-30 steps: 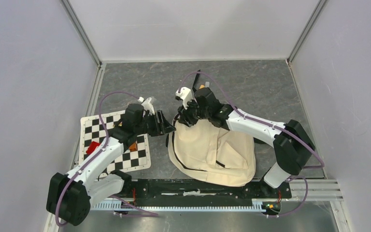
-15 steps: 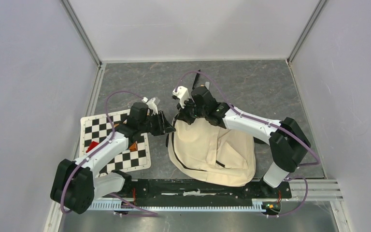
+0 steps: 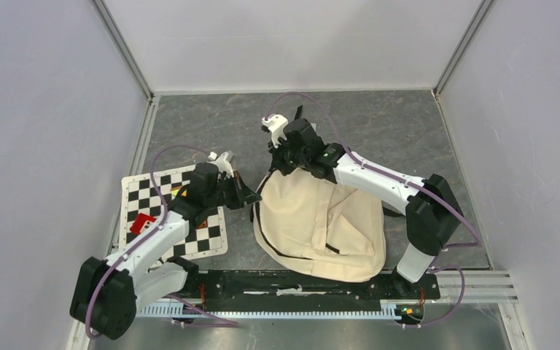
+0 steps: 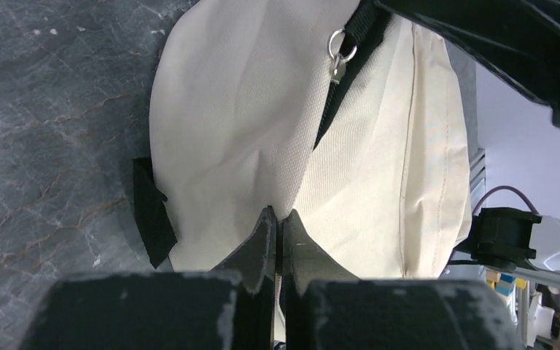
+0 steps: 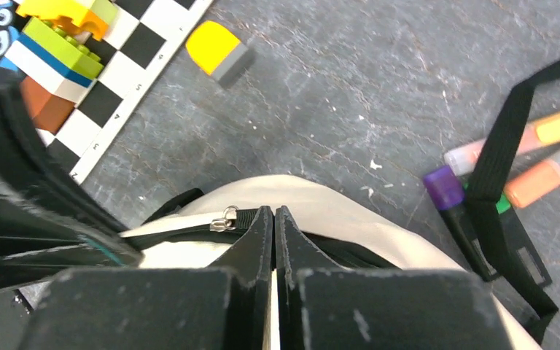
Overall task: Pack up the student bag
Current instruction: Zip the student bag at the center of the board.
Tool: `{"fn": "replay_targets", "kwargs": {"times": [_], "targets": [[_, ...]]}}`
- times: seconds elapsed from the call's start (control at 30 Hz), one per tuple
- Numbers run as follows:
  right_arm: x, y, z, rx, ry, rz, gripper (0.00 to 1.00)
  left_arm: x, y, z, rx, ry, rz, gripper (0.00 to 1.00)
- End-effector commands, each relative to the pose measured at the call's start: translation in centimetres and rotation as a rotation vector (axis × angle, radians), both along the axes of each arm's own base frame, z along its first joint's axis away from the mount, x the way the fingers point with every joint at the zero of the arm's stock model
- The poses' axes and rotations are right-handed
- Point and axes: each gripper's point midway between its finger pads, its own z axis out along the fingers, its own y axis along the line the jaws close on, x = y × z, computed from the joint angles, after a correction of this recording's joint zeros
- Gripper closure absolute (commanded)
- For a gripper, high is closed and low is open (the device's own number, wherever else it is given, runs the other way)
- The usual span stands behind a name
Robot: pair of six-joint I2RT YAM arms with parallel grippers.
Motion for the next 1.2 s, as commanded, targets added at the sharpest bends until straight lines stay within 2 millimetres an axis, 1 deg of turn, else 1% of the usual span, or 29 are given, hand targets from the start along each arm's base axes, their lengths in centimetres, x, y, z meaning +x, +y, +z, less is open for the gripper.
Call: {"fn": "replay_targets", "kwargs": {"times": [0.0, 0.17, 0.3, 0.4, 0.43, 0.47, 0.5, 0.57, 0.6, 0.67, 0.73, 0.77, 0.8, 0.83, 0.9, 1.0, 1.1, 1.17], "targets": [[4.3, -2.2, 3.1, 0.021, -0.085, -0.179, 1.0, -2.8, 1.6, -1.6, 0.028, 0.111, 0.067, 0.98], [4.6, -4.7, 3.4, -0.011, -0.097, -0.247, 1.0, -4.4, 3.6, -2.1, 0.085, 0.144, 0.139, 0.98], [3.8, -6.5, 3.6, -0.018, -0.106, -0.273, 1.0, -5.3, 4.4, -2.3, 0.088, 0.163, 0.174, 0.98], [3.1, -7.2, 2.6, -0.032, -0.093, -0.27, 1.0, -5.8, 4.6, -2.5, 0.099, 0.18, 0.176, 0.98], [2.9, -7.3, 2.3, -0.036, -0.087, -0.266, 1.0, -5.8, 4.7, -2.5, 0.103, 0.177, 0.178, 0.97], [2.7, -7.3, 1.8, -0.04, -0.076, -0.258, 1.0, -5.7, 4.7, -2.4, 0.104, 0.171, 0.18, 0.92], [2.3, -7.1, 1.6, -0.032, -0.064, -0.243, 1.0, -5.6, 4.7, -2.1, 0.104, 0.163, 0.179, 0.82], [1.1, -6.6, 1.2, -0.002, -0.031, -0.203, 1.0, -5.0, 4.4, -1.0, 0.097, 0.129, 0.164, 0.7], [0.5, -6.4, 1.2, 0.021, -0.016, -0.186, 1.0, -4.5, 4.2, 0.0, 0.093, 0.104, 0.156, 0.65], [-0.7, -5.8, 1.2, 0.07, 0.005, -0.148, 1.0, -3.3, 3.7, 1.7, 0.089, 0.059, 0.135, 0.46], [-1.6, -5.4, 1.0, 0.09, 0.017, -0.132, 1.0, -1.8, 2.9, 3.5, 0.087, 0.01, 0.102, 0.32], [-2.1, -5.3, 0.8, 0.093, 0.022, -0.126, 1.0, -1.0, 2.4, 4.5, 0.088, -0.015, 0.083, 0.26], [-2.2, -5.3, 0.6, 0.093, 0.026, -0.123, 1.0, -0.3, 1.9, 4.9, 0.093, -0.015, 0.058, 0.22], [-2.5, -5.2, 0.3, 0.088, 0.031, -0.121, 1.0, 0.5, 1.4, 5.5, 0.105, -0.032, 0.028, 0.19], [-2.7, -5.2, -0.3, 0.085, 0.04, -0.121, 1.0, 2.0, 0.8, 5.9, 0.141, -0.043, -0.012, 0.16], [-2.9, -5.1, -0.6, 0.094, 0.044, -0.12, 1.0, 3.8, -0.1, 6.0, 0.184, -0.051, -0.087, 0.13], [-2.8, -5.0, -0.7, 0.1, 0.039, -0.126, 1.0, 4.5, -1.7, 5.6, 0.176, -0.031, -0.198, 0.14], [-2.6, -5.0, -0.5, 0.105, 0.032, -0.132, 1.0, 4.9, -2.0, 4.9, 0.19, -0.025, -0.227, 0.19]]}}
